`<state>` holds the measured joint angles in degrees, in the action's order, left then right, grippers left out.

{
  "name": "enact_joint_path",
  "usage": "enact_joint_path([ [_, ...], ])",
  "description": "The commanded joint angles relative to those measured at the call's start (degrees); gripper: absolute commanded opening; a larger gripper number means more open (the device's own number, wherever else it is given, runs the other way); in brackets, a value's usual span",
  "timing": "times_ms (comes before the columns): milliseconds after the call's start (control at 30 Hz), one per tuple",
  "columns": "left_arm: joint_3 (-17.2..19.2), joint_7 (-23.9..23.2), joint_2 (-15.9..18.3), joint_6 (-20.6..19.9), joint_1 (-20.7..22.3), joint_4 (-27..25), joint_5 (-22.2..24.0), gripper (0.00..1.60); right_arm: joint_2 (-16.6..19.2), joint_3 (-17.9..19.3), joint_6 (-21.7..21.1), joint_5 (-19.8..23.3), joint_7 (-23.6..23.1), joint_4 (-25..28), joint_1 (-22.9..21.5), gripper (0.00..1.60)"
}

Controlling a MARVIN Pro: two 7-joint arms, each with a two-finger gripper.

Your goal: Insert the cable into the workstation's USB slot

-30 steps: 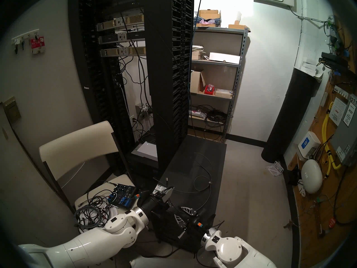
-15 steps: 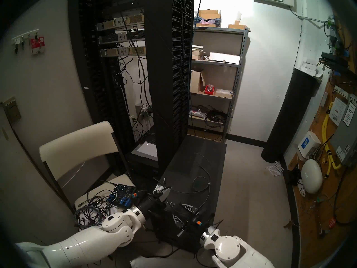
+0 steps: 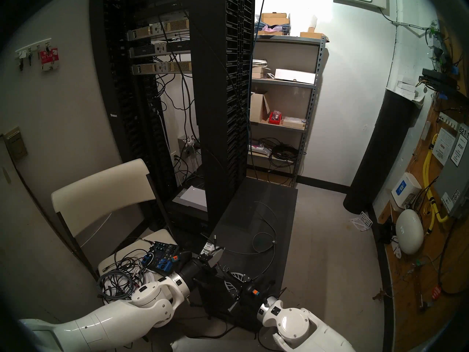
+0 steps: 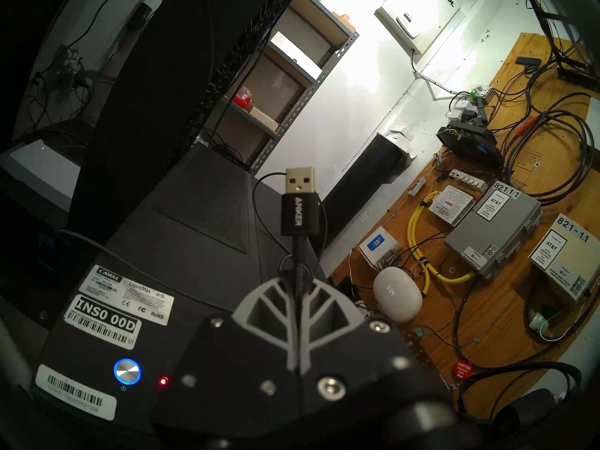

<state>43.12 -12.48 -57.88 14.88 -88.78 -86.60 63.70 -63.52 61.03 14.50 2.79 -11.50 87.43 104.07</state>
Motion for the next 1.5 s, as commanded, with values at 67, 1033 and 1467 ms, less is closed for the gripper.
enact_joint_path([
  [67, -0.2, 0.8, -0.3, -0.4, 0.3, -1.7, -0.3, 0.00, -0.3, 0.9, 0.6, 0.1, 0.4, 0.7, -1.4, 0.60],
  [1033, -2.7, 1.3, -3.2, 3.3, 3.5, 3.4, -6.5, 1.44, 4.1, 6.7, 0.4, 15.3, -10.3, 7.5, 2.8, 0.00],
  [1467, -4.1, 0.9, -0.1, 9.2, 4.8, 6.0, -18.3, 1.60, 6.2, 11.4, -2.7, 22.6, -12.4, 9.9, 4.9, 0.00],
])
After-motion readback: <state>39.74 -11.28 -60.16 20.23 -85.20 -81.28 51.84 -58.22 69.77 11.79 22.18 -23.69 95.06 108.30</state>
